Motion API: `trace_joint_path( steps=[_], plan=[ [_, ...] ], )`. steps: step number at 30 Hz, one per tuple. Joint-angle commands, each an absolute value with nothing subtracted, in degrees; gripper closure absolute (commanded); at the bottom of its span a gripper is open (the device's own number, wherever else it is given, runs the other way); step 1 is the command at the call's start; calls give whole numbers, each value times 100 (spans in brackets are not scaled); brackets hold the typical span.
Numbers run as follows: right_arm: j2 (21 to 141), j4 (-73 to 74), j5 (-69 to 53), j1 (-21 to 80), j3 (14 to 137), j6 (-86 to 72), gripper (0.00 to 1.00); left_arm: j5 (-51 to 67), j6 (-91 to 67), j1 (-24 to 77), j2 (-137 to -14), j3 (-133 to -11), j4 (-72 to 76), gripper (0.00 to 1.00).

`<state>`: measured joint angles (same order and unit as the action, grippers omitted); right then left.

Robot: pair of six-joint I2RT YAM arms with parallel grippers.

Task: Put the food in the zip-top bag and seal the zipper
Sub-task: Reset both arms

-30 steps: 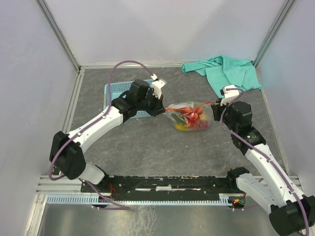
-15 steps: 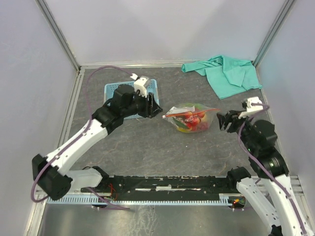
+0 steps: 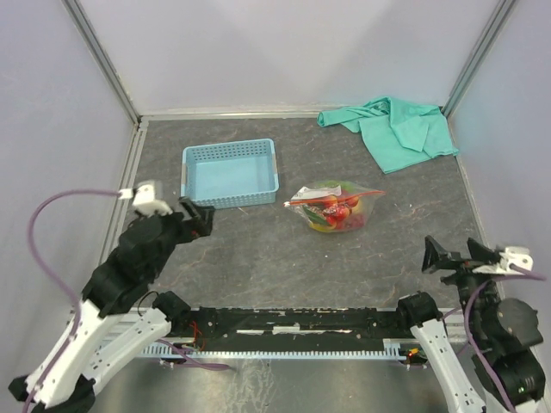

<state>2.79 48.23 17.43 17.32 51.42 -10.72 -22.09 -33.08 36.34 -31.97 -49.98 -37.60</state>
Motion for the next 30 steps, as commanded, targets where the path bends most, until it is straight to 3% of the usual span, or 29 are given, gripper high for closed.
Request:
trace_joint_path(
  steps=[1,14,30],
  plan=[
    [125,5556,2452,1714,5483,-1319,1,-3710,-3567,3616,-1972,-4714,-4263,1],
    [0,5540,3043,1725,4935,-1726,1,-4256,-3670,3616,-24,-3939,-4344,0],
    [7,5409,2858,1746,4746,-1652,1,-4030,-3587,3609,-201,-3942,-4335,0]
  ],
)
